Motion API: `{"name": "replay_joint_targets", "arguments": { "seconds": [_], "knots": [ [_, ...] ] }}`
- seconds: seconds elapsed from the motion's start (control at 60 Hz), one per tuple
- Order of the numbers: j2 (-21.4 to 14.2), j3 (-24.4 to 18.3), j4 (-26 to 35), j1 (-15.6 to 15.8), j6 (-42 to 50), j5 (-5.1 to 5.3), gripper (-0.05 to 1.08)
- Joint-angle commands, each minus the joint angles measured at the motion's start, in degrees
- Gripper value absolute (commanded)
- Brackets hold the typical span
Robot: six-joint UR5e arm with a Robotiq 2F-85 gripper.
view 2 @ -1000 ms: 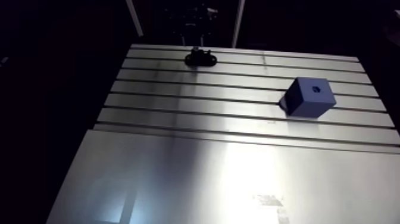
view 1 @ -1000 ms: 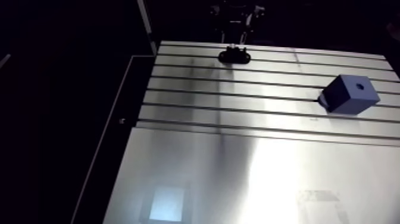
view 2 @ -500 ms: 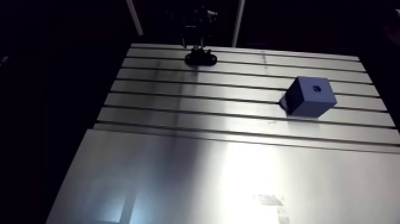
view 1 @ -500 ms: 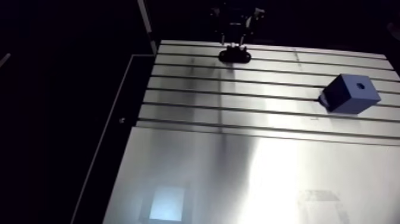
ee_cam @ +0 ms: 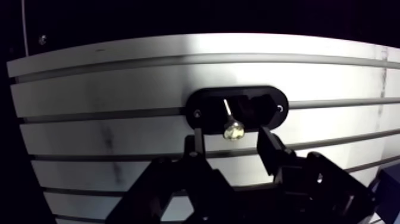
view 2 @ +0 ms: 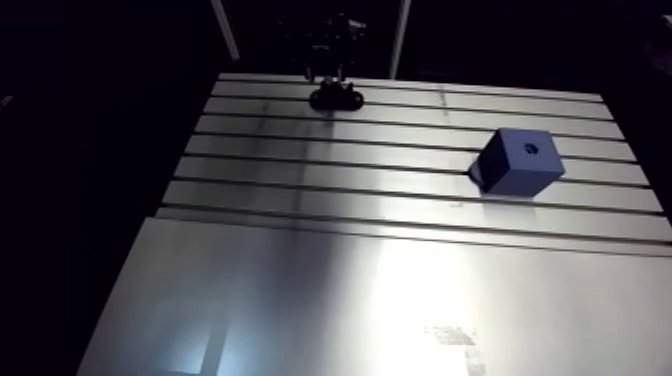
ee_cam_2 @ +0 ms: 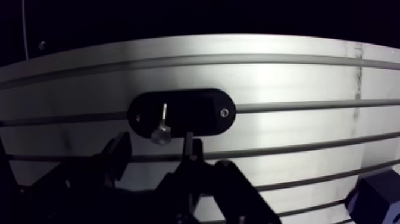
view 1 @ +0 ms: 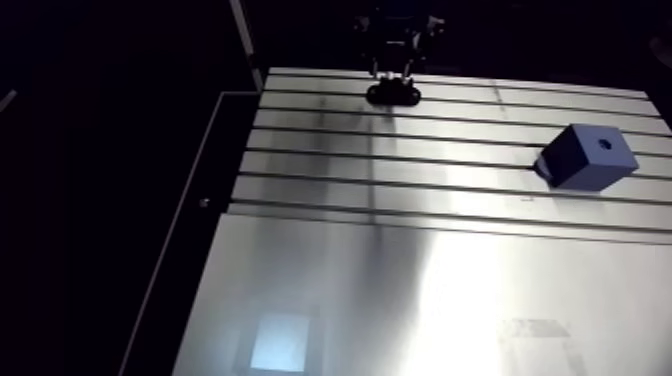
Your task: Pick up the M10 bolt and insert it into the hex recess until seated.
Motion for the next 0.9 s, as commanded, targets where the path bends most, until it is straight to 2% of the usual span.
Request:
{"name": "replay_joint_targets", "arguments": {
  "seconds": [0.017,0.267,0.9],
  "knots": [
    [0.1,0.0,0.0,-0.1,-0.2,-0.12,0.44],
    [0.1,0.1,0.0,-0.1,-0.3,0.31,0.48],
    [0.1,0.2,-0.2,-0.1,-0.3,0.23,0.54]
  ]
}}
